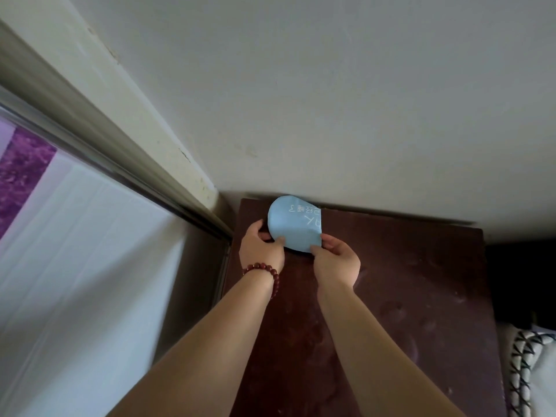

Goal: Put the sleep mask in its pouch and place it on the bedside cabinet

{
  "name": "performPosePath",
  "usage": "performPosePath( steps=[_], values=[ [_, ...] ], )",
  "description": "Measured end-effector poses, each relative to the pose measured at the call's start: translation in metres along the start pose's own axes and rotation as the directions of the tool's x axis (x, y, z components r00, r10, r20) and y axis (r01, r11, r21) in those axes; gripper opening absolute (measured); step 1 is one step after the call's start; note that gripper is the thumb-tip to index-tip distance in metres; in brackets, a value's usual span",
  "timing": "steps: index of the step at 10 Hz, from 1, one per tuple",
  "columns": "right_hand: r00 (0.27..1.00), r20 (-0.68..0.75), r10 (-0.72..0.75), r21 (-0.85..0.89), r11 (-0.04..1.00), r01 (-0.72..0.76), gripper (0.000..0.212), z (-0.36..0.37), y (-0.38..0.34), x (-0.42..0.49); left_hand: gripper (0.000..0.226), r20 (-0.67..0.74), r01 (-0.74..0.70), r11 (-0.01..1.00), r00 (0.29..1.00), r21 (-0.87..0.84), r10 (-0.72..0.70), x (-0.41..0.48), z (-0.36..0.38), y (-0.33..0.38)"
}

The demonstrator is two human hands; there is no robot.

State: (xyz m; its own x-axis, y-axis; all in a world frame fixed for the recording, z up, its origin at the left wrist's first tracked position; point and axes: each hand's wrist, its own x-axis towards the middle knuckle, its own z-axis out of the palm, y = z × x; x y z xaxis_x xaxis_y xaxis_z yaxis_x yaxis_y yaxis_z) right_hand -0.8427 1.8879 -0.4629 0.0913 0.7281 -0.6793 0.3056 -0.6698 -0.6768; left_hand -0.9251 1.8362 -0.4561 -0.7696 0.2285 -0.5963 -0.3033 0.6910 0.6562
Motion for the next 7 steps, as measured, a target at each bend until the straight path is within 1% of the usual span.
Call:
performPosePath(
  steps=[1,2,3,4,5,7],
  values=[
    [0.997,-0.003,-0.081,-0.053,0.995,0.081,0.023,-0.003,0.002,-0.003,0.056,-0.057,-0.022,1.000,0.998,-0.005,0.022,-0.001,0.000,-0.002],
    [0.990,0.008,-0.138,-0.045,0.989,0.139,0.021,-0.006,0.001,-0.005,0.051,-0.108,-0.057,0.997,0.993,-0.054,0.051,-0.006,0.000,0.001],
    [0.984,0.019,-0.179,-0.025,0.983,0.180,0.021,-0.008,-0.004,-0.006,0.043,-0.161,-0.136,0.987,0.980,-0.090,0.120,-0.011,0.000,0.006],
    [0.978,0.040,-0.205,-0.013,0.979,0.205,0.021,-0.008,-0.008,-0.008,0.034,-0.173,-0.194,0.973,0.970,-0.128,0.171,-0.017,0.001,0.010],
    [0.976,0.065,-0.209,0.001,0.978,0.209,0.022,-0.009,-0.007,-0.009,0.032,-0.154,-0.206,0.968,0.971,-0.145,0.184,-0.022,0.002,0.012],
    [0.959,0.117,-0.258,0.017,0.966,0.258,0.023,-0.017,-0.001,-0.024,0.026,-0.049,-0.218,0.955,0.976,-0.200,0.213,-0.034,0.004,0.009]
  ],
)
